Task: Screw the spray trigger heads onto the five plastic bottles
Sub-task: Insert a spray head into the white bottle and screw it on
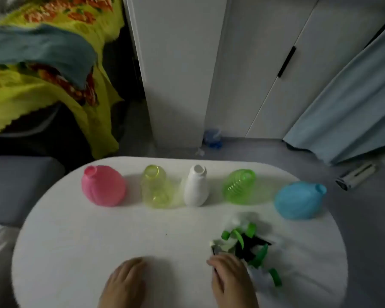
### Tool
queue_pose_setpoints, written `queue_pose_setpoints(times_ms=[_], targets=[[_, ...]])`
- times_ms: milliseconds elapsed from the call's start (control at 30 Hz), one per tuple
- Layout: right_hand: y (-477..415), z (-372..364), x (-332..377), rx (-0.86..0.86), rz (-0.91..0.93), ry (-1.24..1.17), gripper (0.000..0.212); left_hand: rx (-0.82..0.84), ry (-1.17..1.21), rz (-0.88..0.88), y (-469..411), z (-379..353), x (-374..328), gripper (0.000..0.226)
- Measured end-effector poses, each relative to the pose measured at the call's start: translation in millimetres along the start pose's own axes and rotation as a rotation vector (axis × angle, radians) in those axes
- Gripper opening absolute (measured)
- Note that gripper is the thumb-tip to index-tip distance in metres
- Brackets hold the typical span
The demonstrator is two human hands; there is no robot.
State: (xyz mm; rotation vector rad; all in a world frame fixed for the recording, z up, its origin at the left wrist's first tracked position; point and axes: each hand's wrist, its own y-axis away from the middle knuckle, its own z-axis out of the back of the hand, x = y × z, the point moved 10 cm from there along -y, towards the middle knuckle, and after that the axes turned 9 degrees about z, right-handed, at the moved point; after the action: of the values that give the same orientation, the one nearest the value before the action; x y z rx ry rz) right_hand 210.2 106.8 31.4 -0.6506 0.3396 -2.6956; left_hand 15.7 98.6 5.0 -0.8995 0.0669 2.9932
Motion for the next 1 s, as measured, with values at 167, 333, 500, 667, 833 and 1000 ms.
queue_pose_setpoints(times_ms=[167, 333, 500, 667, 833, 1000], targets=[[0, -30, 19, -0.058, 0.207, 0.048, 0.047, -0.121, -0.090, -0.077, -9, -19, 12, 0.043], [14, -59, 39, -0.048, 0.319, 0.270, 0.032, -0.154, -0.121, -0.115, -5, -34, 25, 0.046], [12, -59, 37, -0.012, 0.321, 0.174, 0.023, -0.169, -0.104, -0.113, -3, -36, 30, 0.064], [6, -63, 42, 0.219, 0.279, 0.171, 0.021, -0.157, -0.147, -0.035, 3, -30, 27, 0.054], [12, -45, 46, 0.168, 0.280, 0.090, 0.022, -0.189, -0.106, 0.005, 11, -26, 28, 0.065], [24, -12, 35, 0.067, 0.234, -0.010, 0.026, -0.148, -0.114, 0.024, 12, -29, 27, 0.084]])
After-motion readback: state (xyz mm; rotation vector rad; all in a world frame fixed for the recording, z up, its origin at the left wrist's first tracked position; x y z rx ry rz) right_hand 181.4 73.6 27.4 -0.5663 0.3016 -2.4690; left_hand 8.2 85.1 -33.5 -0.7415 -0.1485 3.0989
